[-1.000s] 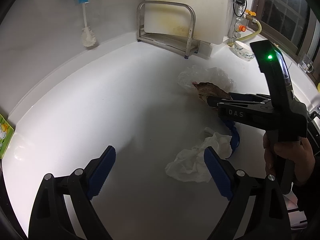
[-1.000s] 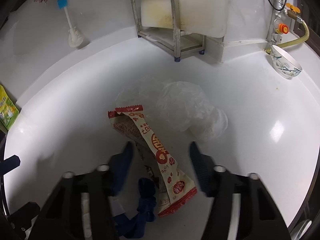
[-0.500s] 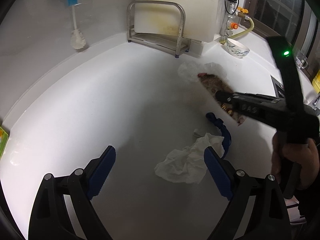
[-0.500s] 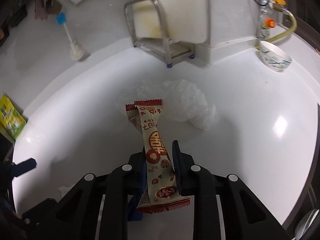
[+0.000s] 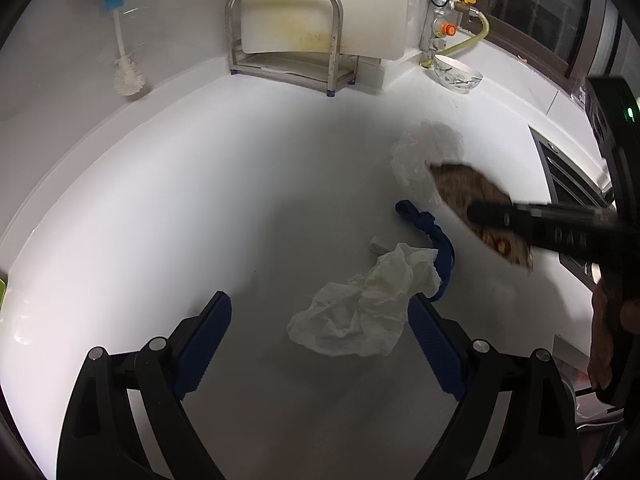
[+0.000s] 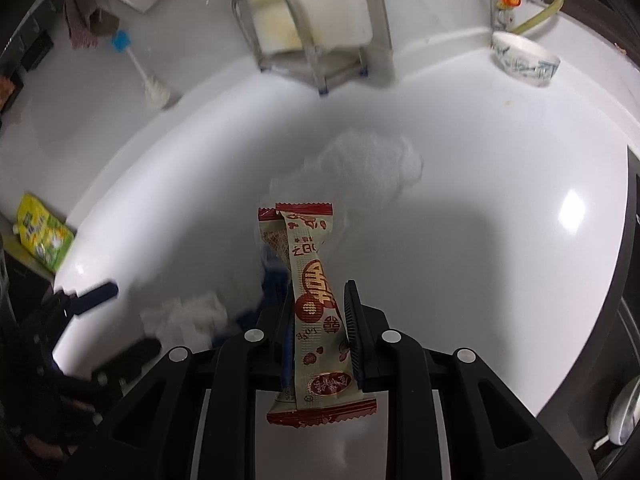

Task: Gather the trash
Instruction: 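Close the left tool on the white tissue while the right tool holds the snack wrapper, then carry the tissue in the left tool while the right tool carries the snack wrapper over the bin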

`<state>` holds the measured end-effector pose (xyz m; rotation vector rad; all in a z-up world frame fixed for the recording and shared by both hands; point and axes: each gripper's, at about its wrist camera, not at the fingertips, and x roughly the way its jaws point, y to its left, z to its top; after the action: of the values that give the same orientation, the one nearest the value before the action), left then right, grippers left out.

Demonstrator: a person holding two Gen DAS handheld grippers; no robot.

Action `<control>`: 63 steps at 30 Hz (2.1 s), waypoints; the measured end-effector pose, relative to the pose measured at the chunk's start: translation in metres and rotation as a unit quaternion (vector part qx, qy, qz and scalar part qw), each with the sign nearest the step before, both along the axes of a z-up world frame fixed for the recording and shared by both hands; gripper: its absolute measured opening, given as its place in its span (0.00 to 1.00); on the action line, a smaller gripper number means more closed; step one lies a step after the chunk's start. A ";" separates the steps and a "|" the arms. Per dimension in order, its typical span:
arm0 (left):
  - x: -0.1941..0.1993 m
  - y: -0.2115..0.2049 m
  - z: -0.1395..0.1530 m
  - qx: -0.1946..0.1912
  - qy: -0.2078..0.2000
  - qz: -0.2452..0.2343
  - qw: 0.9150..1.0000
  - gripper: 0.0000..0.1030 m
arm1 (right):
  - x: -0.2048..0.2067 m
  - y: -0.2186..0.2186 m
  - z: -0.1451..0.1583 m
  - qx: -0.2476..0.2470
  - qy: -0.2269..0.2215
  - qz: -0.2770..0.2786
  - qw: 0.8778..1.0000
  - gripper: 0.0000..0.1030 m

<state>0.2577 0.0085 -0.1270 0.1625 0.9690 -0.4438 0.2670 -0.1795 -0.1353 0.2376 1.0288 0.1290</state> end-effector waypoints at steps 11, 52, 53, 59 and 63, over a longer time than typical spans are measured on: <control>0.003 -0.008 -0.008 0.006 -0.007 -0.016 1.000 0.86 | -0.042 -0.011 0.002 0.019 0.001 -0.034 0.999 0.21; -0.061 0.013 0.037 -0.049 -0.009 0.006 0.999 0.07 | -0.145 0.012 0.042 0.043 -0.045 -0.046 0.997 0.21; -0.067 0.011 0.038 -0.048 -0.009 0.006 0.999 0.07 | -0.150 0.011 0.042 0.044 -0.045 -0.044 0.997 0.21; -0.098 0.001 0.043 -0.043 -0.009 0.008 0.999 0.07 | -0.179 0.006 0.044 0.050 -0.050 -0.034 0.997 0.21; -0.123 -0.010 0.044 -0.039 -0.006 0.013 0.999 0.07 | -0.198 -0.002 0.045 0.050 -0.054 -0.027 0.997 0.21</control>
<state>0.1347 -0.0013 -0.0832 0.0813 0.9391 -0.4555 0.0689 -0.1818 -0.0907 0.3462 0.9080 0.1430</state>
